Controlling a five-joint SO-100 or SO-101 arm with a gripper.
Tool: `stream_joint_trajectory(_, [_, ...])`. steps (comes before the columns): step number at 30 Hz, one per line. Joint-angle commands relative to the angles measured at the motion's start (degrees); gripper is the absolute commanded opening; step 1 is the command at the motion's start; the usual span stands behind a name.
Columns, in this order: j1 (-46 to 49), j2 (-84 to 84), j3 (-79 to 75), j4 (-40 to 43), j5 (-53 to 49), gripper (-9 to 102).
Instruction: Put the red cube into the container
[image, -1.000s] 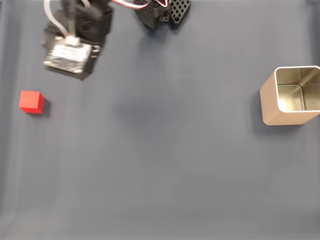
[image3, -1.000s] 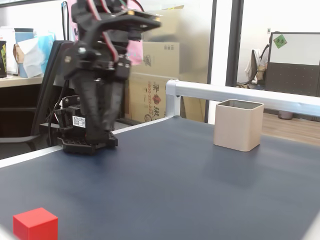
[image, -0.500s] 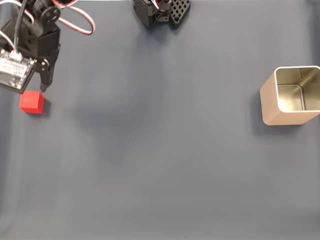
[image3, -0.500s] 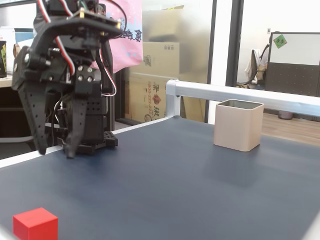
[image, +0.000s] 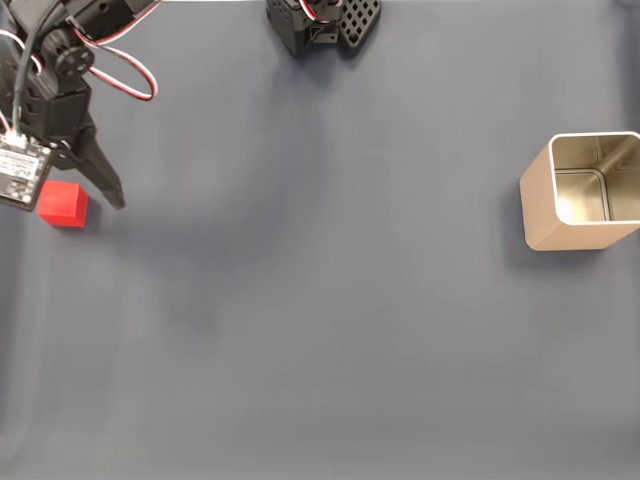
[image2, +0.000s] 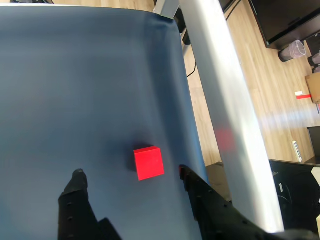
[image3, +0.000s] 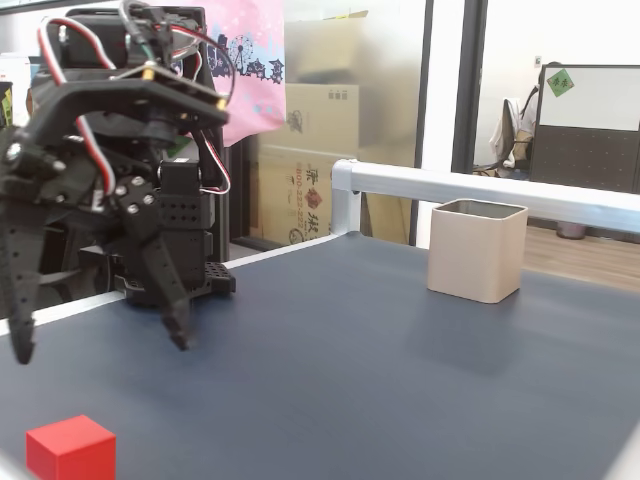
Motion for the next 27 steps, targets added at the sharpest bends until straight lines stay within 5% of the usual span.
stream_joint_trajectory(1, [1.14,-0.18,-2.99,-1.14,-1.58,43])
stream_joint_trajectory(27, [1.58,-11.34,-1.49,-9.58,1.23,45])
